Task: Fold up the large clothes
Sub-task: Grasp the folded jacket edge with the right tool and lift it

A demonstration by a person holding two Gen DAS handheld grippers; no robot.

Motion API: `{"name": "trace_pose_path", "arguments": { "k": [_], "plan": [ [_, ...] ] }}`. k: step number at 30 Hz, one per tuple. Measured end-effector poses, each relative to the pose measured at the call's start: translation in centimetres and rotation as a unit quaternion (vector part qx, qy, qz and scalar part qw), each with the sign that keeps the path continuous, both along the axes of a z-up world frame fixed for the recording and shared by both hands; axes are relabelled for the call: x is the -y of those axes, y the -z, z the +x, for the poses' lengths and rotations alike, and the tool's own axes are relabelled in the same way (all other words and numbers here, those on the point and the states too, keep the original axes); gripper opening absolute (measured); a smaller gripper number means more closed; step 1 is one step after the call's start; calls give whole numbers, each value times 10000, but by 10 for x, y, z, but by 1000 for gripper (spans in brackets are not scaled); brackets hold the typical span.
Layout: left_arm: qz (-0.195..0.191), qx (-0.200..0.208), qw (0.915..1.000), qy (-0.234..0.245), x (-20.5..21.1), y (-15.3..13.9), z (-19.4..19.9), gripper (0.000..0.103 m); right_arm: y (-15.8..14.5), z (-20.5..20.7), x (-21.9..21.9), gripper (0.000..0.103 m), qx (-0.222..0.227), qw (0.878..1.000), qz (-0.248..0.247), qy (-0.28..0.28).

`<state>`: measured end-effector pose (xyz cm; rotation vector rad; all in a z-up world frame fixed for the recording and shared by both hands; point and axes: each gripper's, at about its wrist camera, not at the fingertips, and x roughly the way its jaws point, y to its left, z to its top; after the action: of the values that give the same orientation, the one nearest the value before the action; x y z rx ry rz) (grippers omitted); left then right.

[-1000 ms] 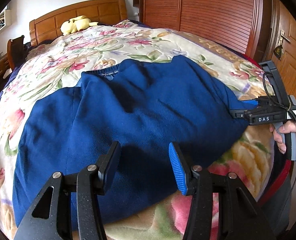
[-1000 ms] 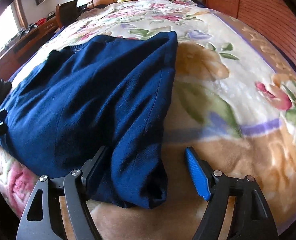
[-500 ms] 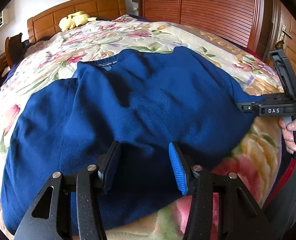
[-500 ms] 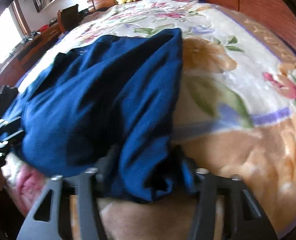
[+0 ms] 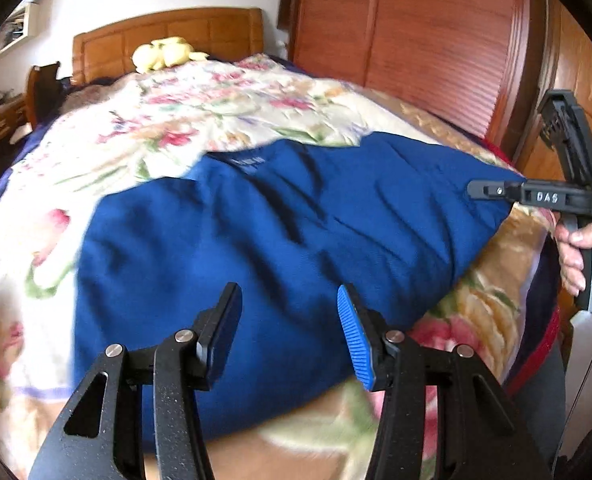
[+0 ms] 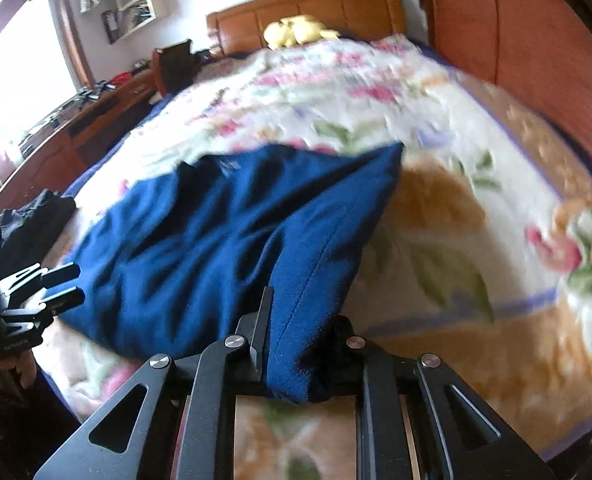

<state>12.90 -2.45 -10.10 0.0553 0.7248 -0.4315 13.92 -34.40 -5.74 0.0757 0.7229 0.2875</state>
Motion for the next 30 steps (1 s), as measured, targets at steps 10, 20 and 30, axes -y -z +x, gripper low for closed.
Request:
{"name": "trace_pose_path", "arguments": {
  "k": [10,20,30],
  "plan": [
    [-84,226,9970,-730,-83,-10,-21,51,-62,-6,-97,16,670,9937,-482,-763],
    [-275,426,9888,-1403,-144,-17,-35,51,-84,-4,-208,16,978,9750,-857,-1804],
    [-341,401,9822,-1801,-174,-13,-36,51,-20,9,-266,20,140,9594,-909,-2665]
  ]
}}
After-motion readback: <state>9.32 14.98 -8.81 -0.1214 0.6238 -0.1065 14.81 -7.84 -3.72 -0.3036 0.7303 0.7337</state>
